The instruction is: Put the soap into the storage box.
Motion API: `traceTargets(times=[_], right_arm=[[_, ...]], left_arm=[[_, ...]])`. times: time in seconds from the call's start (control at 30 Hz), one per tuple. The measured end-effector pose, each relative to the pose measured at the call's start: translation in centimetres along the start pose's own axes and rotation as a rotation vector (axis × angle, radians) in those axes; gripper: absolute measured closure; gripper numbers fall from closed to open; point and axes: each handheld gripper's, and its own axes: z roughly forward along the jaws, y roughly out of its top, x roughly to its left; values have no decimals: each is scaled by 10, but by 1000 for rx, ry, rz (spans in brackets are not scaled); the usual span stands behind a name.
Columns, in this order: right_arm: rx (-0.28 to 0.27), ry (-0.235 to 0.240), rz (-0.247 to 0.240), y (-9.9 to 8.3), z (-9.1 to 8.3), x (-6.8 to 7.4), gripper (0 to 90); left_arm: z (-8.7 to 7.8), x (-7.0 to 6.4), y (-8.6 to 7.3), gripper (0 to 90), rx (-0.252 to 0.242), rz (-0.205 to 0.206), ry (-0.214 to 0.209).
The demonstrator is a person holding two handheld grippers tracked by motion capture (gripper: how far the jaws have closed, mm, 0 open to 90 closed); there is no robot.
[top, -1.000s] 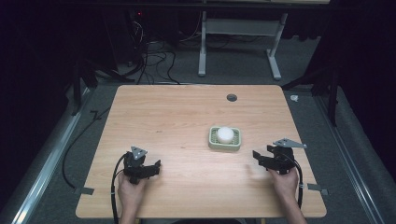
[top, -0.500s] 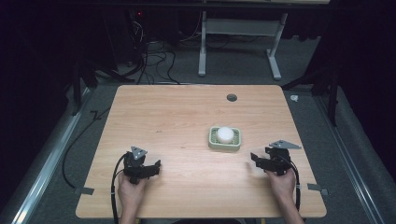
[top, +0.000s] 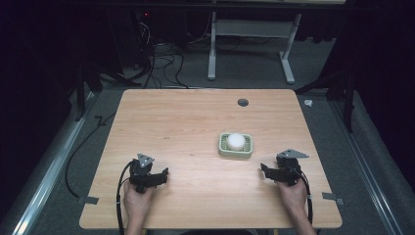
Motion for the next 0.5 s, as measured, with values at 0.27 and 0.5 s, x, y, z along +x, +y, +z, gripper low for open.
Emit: traceTargets(times=[0.27,0.5], right_arm=[[2,-12,-7,-2,2,2,270],[9,-20,-28,-2,3,5,246]], left_arm=[[0,0,0,158,1,1,0],[0,0,0,158,2,0,-1]])
